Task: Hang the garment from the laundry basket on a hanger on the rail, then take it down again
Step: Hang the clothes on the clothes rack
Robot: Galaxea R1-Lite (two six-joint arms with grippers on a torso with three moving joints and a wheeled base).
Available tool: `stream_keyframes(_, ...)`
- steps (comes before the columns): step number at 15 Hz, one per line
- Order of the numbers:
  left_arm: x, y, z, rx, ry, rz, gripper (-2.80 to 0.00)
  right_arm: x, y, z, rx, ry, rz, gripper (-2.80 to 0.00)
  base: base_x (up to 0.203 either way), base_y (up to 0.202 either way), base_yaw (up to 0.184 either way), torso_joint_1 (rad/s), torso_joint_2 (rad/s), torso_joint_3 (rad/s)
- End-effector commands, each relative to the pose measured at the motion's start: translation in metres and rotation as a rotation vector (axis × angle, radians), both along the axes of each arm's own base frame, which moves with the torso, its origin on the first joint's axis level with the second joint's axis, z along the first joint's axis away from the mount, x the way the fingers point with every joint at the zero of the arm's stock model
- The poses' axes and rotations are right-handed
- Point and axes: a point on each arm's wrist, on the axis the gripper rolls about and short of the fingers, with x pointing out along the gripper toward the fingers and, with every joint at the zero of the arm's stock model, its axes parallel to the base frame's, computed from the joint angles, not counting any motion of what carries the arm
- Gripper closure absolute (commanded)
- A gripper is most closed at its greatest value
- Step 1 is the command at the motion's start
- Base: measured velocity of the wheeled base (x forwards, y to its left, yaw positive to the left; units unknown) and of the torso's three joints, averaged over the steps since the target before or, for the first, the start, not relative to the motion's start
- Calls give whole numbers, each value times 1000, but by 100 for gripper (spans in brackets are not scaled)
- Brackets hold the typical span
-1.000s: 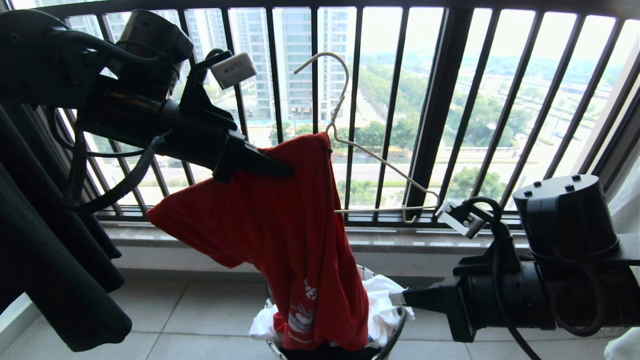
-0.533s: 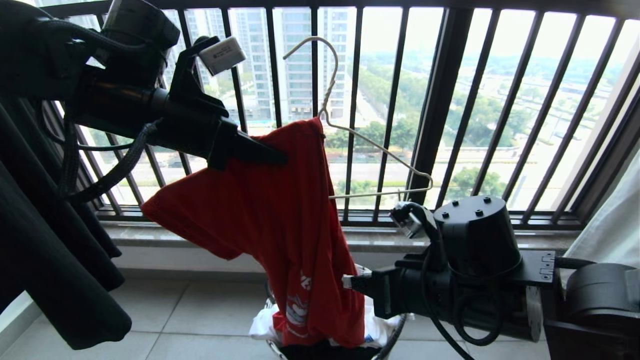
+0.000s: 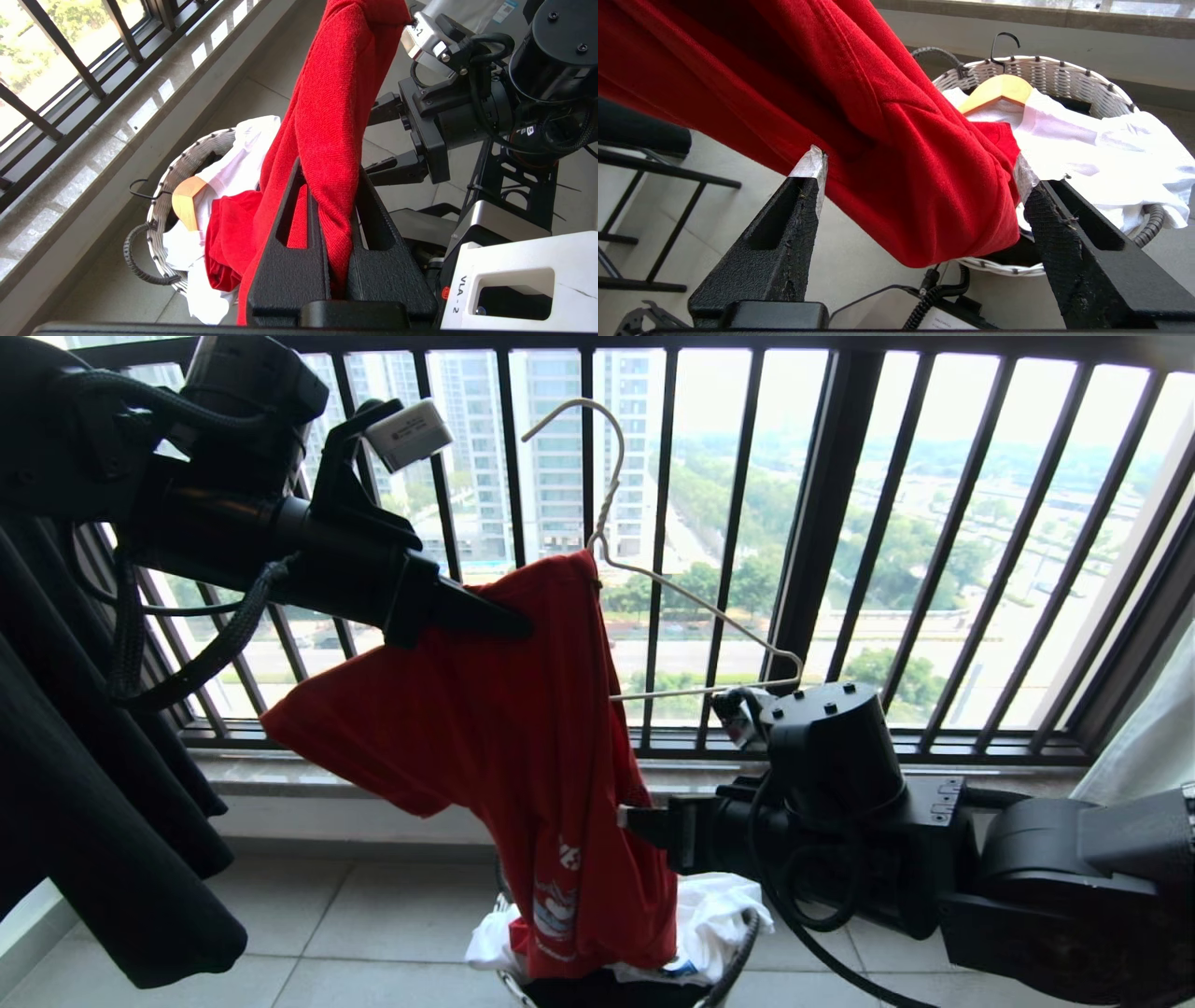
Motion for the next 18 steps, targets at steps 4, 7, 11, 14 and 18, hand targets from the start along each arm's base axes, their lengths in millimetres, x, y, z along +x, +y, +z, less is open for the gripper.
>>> stream_keyframes(4,0,0,-1,0,5,-5,0,16,4,2,-13,-40,-96,-280,0,0,0,0,0,0)
stream_keyframes(7,0,0,-1,0,6,-5,0,22,0,4,-9,-46,-118,-280,0,0,0,0,0,0)
stream_keyframes(11,2,-1,-2,0,3,-5,0,23,3,13,6,-64,-116,-280,0,0,0,0,0,0)
stream_keyframes(14,1,0,-1,-3,-4,-5,0,28,8,0,-35,-49,-143,-280,0,0,0,0,0,0)
stream_keyframes(18,3,-1,-2,-2,-1,-5,0,38,15,-6,-62,-65,-201,-280,0,0,0,0,0,0)
